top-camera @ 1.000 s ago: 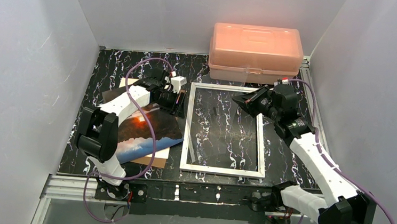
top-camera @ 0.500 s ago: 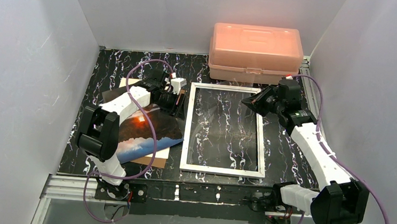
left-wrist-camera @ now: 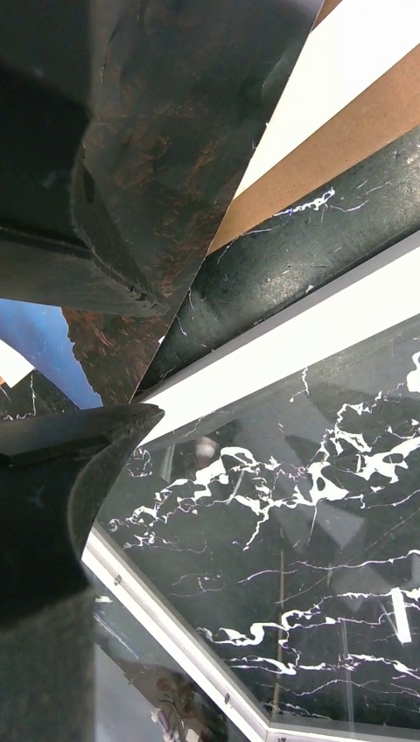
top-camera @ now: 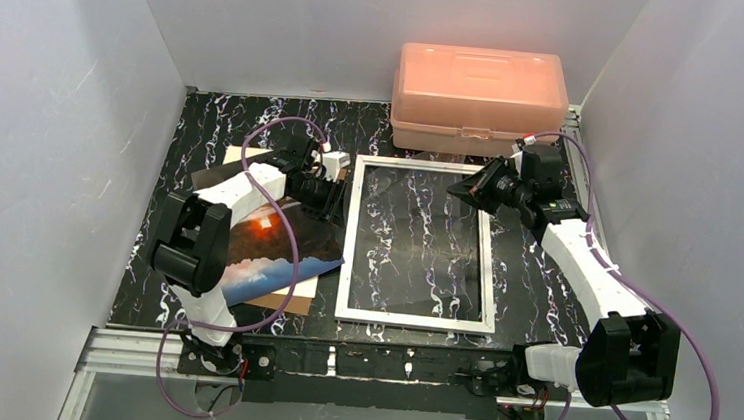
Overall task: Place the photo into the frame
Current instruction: Adjust the photo frame item on the photo frame.
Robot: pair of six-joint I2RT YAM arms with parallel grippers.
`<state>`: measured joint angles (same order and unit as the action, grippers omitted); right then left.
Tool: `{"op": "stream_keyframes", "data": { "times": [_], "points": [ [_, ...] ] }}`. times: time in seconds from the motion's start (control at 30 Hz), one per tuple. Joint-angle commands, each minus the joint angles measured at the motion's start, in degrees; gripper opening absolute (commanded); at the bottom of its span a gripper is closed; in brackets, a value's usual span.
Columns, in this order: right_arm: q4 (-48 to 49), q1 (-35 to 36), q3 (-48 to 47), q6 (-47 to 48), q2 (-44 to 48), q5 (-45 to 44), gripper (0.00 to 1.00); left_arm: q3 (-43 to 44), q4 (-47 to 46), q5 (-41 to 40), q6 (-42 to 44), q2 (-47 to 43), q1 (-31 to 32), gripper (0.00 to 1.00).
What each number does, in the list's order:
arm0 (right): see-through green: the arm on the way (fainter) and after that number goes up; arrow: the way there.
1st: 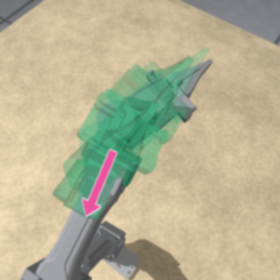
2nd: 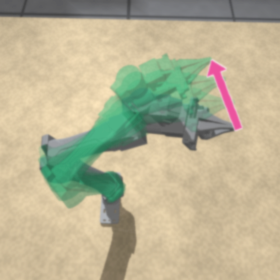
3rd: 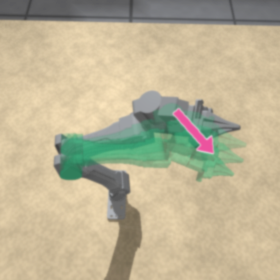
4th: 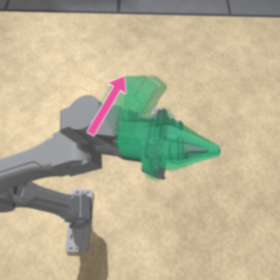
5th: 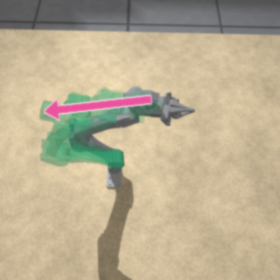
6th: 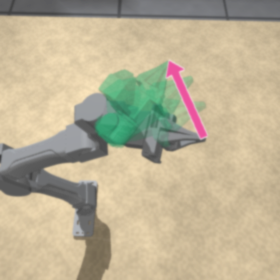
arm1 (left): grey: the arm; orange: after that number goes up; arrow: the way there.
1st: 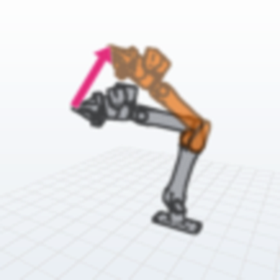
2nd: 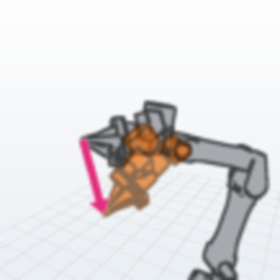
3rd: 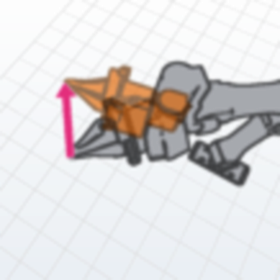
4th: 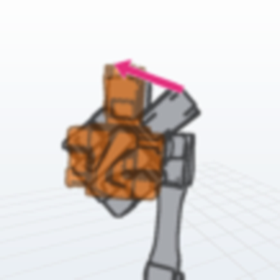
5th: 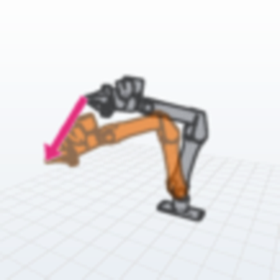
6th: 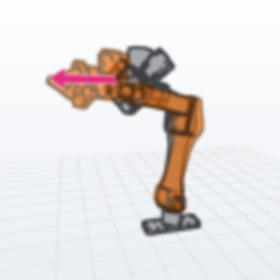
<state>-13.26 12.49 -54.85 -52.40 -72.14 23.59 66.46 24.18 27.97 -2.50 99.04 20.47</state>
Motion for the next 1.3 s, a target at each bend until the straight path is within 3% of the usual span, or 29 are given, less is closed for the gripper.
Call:
{"op": "stream_keyframes", "data": {
  "times": [0.0,0.27,0.6,0.77,1.07,1.27],
  "points": [
    [7.84,0.29,-4.02,-2.45,0.61,8.24,0.01,-0.13,0.06,1.64,-0.96,-0.07,0.18,0.39],
    [21.08,0.39,-6.09,-16.68,4.34,13.62,0.01,0.50,-0.48,2.96,-6.72,1.06,-2.89,0.32],
    [42.80,0.26,13.79,-32.35,5.49,13.91,0.01,1.28,-0.23,2.73,-6.86,1.15,-6.37,0.31],
    [41.68,0.26,18.25,-30.19,3.96,12.49,0.01,0.96,-0.10,2.90,-5.98,0.95,-6.37,0.30],
    [21.85,-1.93,9.66,-12.13,-1.25,10.33,0.01,0.84,-0.37,3.20,-6.93,1.48,-6.34,0.30],
    [10.42,-6.99,6.56,-0.42,-4.93,10.30,0.01,1.52,0.61,2.89,-5.94,1.24,-6.38,0.31]
  ]
}}
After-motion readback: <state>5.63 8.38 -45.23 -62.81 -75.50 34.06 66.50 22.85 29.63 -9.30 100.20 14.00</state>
